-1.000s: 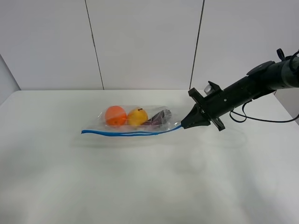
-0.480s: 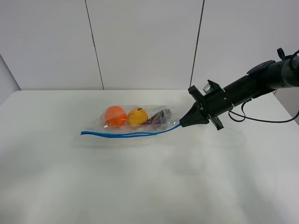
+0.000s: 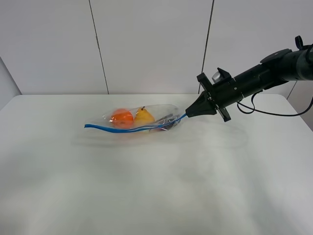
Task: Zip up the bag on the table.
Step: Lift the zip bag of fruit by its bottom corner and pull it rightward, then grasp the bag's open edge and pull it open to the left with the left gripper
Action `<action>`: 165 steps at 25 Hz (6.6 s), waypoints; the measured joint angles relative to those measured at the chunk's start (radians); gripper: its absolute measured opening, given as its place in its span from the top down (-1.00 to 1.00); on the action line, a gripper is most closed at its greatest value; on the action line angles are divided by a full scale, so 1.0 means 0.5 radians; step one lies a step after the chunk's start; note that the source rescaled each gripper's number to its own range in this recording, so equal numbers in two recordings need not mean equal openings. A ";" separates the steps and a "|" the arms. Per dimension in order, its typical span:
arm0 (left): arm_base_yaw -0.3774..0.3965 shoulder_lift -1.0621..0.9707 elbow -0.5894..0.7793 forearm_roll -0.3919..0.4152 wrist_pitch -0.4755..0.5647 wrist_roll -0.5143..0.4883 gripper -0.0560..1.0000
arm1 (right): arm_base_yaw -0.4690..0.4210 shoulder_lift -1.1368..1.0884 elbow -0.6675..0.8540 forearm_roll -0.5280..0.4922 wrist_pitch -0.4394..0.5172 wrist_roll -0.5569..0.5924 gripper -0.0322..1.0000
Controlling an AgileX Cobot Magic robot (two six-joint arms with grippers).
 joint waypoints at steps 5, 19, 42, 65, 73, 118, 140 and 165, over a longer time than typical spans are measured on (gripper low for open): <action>0.000 0.000 0.000 0.000 0.000 0.000 -1.00 | 0.000 0.000 0.000 -0.002 0.000 0.021 0.94; 0.000 0.000 0.000 0.000 0.000 0.000 -1.00 | 0.000 0.000 -0.002 -0.006 -0.042 0.034 0.94; 0.000 1.014 -0.277 0.015 -0.848 1.503 -1.00 | 0.000 0.000 -0.002 -0.010 -0.052 0.034 0.94; -0.961 2.399 -0.277 -1.844 -1.943 3.774 -1.00 | 0.000 0.000 -0.002 -0.010 -0.050 0.034 0.94; -1.276 2.933 -0.477 -1.914 -2.332 3.846 -1.00 | 0.000 0.000 -0.002 -0.010 -0.044 0.034 0.94; -1.286 3.872 -1.068 -1.963 -2.624 3.825 0.87 | 0.000 0.000 -0.002 -0.010 -0.036 0.034 0.94; -0.918 3.803 -0.889 -1.963 -2.869 3.906 0.89 | 0.006 0.000 -0.004 0.027 -0.038 0.035 0.94; -0.542 3.728 -0.834 -1.808 -2.917 3.976 0.89 | 0.022 0.000 -0.006 0.049 -0.030 0.035 0.94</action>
